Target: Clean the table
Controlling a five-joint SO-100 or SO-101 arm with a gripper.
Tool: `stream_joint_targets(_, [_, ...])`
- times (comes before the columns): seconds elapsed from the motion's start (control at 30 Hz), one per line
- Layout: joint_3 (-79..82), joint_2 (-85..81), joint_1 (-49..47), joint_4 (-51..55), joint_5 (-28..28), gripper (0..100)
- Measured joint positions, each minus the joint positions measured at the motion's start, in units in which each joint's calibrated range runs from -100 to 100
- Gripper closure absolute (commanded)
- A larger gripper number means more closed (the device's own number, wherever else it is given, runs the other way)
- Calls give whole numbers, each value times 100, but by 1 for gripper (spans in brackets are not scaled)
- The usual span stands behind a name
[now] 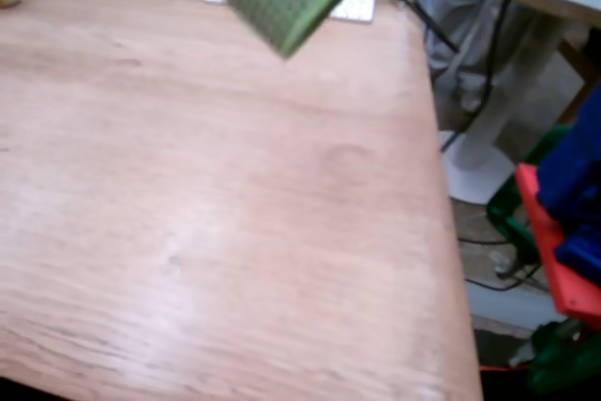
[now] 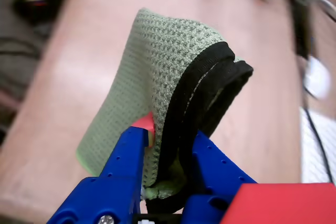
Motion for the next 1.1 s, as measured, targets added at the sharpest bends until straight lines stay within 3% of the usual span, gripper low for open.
stream_joint_targets(0.07, [0,0,-1062,124,-190,99])
stream_joint_targets(0.2, [0,917,-1954,124,-1114,99])
stream_joint_targets(0.43, [-9,3372,-2001,116,-1221,99])
stream_joint_targets(0.57, [-9,4107,-2386,-696,-1177,99])
stream_joint_targets(0.73, [-81,4747,-2405,-1689,-1177,99])
stream_joint_targets(0.93, [-947,5361,-2292,-1797,-1177,99])
stream_joint_targets(1.1, [-1028,5681,-798,-1896,-1172,99])
